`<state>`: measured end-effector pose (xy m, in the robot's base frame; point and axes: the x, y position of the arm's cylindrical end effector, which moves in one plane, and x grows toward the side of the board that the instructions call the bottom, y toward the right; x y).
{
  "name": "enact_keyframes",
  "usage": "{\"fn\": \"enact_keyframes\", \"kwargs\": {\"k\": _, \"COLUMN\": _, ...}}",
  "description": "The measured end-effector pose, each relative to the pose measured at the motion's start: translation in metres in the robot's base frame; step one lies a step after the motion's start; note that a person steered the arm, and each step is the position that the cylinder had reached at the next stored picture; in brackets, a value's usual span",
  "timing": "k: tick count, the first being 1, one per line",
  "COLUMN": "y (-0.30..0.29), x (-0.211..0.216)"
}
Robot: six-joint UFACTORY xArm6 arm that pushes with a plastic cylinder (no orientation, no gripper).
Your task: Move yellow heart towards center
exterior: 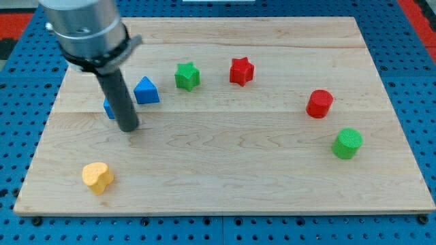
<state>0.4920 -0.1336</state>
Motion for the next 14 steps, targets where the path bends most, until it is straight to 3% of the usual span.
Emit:
{"fn": "enact_keyframes", "kwargs": {"k": 1, "y": 0.010, "x": 0.062}}
{"fn": "enact_keyframes", "kwargs": {"k": 2, "y": 0.072, "x": 0.096}}
{"fn": "enact_keyframes", "kwargs": {"k": 3, "y": 0.050, "x": 0.127}}
{"fn": "enact_keyframes", "kwargs": {"k": 5, "y": -0.035, "x": 0.106}}
{"fn": "enact_keyframes", "kwargs": {"k": 6, "y": -0.042, "x": 0.089}}
{"fn": "enact_keyframes", "kwargs": {"k": 7, "y": -0.008, "x": 0.088}}
{"fn": "enact_keyframes", "kwargs": {"k": 8, "y": -0.012, "x": 0.104}}
{"fn": "enact_keyframes", "kwargs": {"k": 9, "y": -0.076, "x": 0.127}}
{"fn": "enact_keyframes", "kwargs": {"k": 10, "y": -0.106, "x": 0.102}}
{"fn": "enact_keyframes", "kwargs": {"k": 12, "y": 0.017, "x": 0.072}}
{"fn": "enact_keyframes", "kwargs": {"k": 13, "y": -0.003, "x": 0.097}}
{"fn": "enact_keyframes", "kwargs": {"k": 14, "y": -0.069, "x": 0.116}}
